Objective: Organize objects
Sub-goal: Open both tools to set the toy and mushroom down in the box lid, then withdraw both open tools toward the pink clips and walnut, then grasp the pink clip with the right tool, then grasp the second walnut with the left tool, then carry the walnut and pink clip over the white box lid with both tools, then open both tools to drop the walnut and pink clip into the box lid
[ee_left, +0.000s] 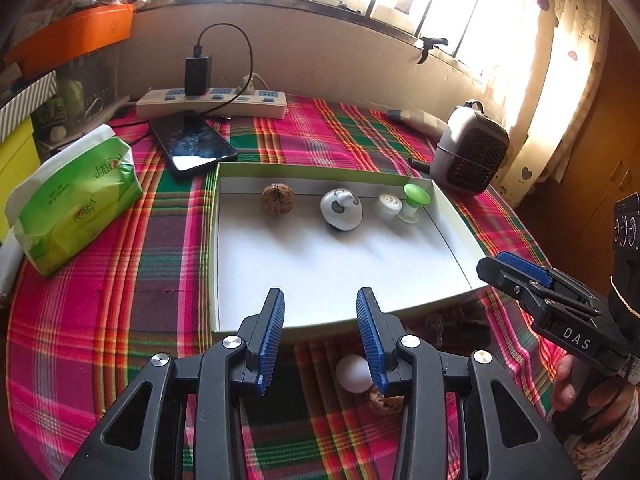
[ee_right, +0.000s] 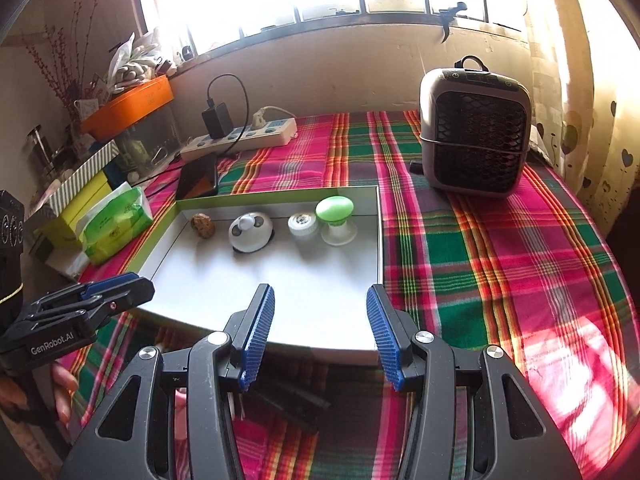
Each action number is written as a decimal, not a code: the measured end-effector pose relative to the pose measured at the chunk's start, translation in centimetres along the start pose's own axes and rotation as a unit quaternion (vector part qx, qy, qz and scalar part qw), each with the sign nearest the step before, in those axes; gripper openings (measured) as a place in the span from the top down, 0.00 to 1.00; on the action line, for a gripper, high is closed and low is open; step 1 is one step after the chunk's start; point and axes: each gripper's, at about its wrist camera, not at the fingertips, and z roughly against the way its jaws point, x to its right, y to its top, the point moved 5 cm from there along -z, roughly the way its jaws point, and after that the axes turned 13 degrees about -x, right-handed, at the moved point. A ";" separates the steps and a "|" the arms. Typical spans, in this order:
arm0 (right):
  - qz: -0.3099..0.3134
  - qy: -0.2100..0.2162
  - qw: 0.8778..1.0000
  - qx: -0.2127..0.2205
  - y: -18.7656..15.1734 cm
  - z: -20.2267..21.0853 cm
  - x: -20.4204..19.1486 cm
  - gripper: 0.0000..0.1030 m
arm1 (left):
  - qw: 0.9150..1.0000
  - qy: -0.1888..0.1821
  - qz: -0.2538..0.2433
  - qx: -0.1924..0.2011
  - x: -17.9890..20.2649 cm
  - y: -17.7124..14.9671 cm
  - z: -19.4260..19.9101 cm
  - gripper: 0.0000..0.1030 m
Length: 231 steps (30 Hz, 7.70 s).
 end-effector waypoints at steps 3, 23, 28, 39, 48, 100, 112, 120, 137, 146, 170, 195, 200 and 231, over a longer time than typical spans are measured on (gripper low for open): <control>0.001 0.010 1.000 0.002 -1.1 0.5 -0.6 0.52 | 1.000 0.005 -0.010 0.009 0.3 -1.0 0.8 0.65; 0.010 0.057 0.998 -0.027 -5.9 0.4 -4.2 0.52 | 1.000 -0.004 -0.007 -0.004 0.5 -5.3 1.4 0.65; 0.025 0.070 0.996 -0.045 -6.6 -0.6 -5.9 0.52 | 1.000 -0.006 0.004 -0.006 -0.2 -5.8 1.2 0.65; 0.044 0.040 0.996 -0.060 -6.9 -2.0 -7.3 0.52 | 1.000 -0.011 0.012 -0.009 -0.9 -6.2 1.1 0.65; 0.057 -0.003 0.996 -0.063 -7.3 -2.0 -6.8 0.52 | 1.000 -0.022 0.006 -0.013 -0.5 -6.2 0.8 0.65; 0.056 -0.002 0.997 -0.062 -9.2 0.0 -2.9 0.72 | 0.998 -0.010 -0.032 -0.051 4.4 -4.7 -2.5 0.70; 0.055 -0.002 0.997 -0.058 -9.2 0.2 -3.0 0.72 | 0.998 -0.008 -0.029 -0.046 4.2 -5.1 -1.6 0.70; 0.057 0.010 0.997 -0.058 -9.2 0.3 -3.3 0.72 | 0.998 -0.008 -0.037 -0.047 4.5 -5.7 -1.3 0.70; 0.058 0.023 0.997 -0.045 -8.7 1.3 -4.1 0.72 | 0.998 -0.012 -0.044 -0.034 4.7 -5.8 0.0 0.70; 0.059 0.036 0.997 -0.034 -7.2 1.9 -4.6 0.72 | 0.999 -0.012 -0.039 -0.015 4.2 -4.3 1.5 0.70; 0.065 0.072 0.994 -0.059 0.3 -1.8 -5.4 0.72 | 1.000 0.024 -0.015 -0.009 0.1 1.6 -0.3 0.70; 0.110 0.129 0.973 -0.154 5.2 -9.7 -7.6 0.72 | 0.995 0.052 -0.064 -0.057 -1.0 3.8 -5.2 0.70; 0.110 0.138 0.970 -0.164 5.6 -10.3 -7.8 0.72 | 0.994 0.065 -0.074 -0.055 -0.8 4.0 -5.4 0.70; 0.092 0.153 0.969 -0.171 6.6 -11.4 -8.1 0.72 | 0.991 0.080 -0.086 -0.064 -0.7 4.1 -5.6 0.66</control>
